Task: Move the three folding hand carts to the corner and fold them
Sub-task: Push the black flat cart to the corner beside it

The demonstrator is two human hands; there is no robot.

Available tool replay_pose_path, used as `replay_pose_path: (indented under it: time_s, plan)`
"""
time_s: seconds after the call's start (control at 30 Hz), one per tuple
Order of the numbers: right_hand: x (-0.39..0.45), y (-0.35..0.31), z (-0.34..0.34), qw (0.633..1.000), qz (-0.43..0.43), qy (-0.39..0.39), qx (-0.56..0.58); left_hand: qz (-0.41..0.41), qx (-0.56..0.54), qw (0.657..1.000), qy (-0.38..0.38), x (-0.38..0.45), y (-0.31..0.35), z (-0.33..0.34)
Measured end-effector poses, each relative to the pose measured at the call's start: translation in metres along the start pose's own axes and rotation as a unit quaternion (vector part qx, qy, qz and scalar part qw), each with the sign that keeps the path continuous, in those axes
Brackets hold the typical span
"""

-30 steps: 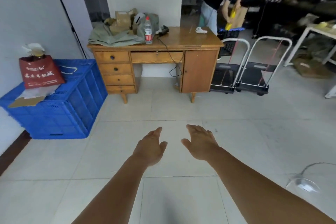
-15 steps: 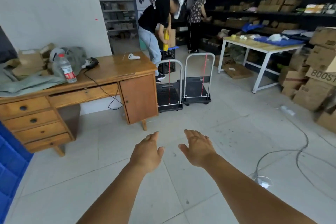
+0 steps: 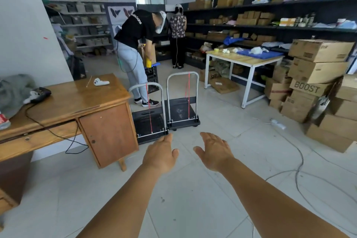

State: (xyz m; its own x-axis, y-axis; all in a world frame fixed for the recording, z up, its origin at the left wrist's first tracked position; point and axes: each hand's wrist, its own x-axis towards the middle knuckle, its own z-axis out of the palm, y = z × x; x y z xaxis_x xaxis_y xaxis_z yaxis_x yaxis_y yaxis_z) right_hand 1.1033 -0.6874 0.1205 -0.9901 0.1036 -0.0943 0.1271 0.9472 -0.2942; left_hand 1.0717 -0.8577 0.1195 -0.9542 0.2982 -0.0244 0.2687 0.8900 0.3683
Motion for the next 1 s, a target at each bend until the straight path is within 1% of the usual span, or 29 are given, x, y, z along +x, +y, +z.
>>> replay_pose_path:
  time_s: [0.2,0.37,0.5,0.7,0.83,1.0]
  plan:
    - [0.097,0.006,-0.018,1.000,0.021,0.018,-0.006,0.034,0.005,0.999,0.008,0.112,-0.003,-0.008]
    - [0.175,0.007,-0.029,0.999,0.031,0.027,-0.007,0.043,-0.020,0.999,-0.006,0.195,-0.016,-0.011]
    - [0.228,0.021,-0.028,0.998,0.049,0.027,0.002,0.048,-0.024,0.998,-0.020,0.250,-0.020,-0.004]
    - [0.318,0.049,-0.030,0.998,0.038,0.049,0.023,0.034,-0.053,0.998,-0.009,0.345,-0.016,0.007]
    - [0.390,0.078,-0.037,0.998,0.024,0.034,0.037,0.015,-0.052,0.998,-0.014,0.415,-0.002,0.020]
    - [0.488,0.119,-0.063,0.999,0.004,0.021,0.050,-0.024,-0.069,0.997,0.013,0.511,0.024,0.020]
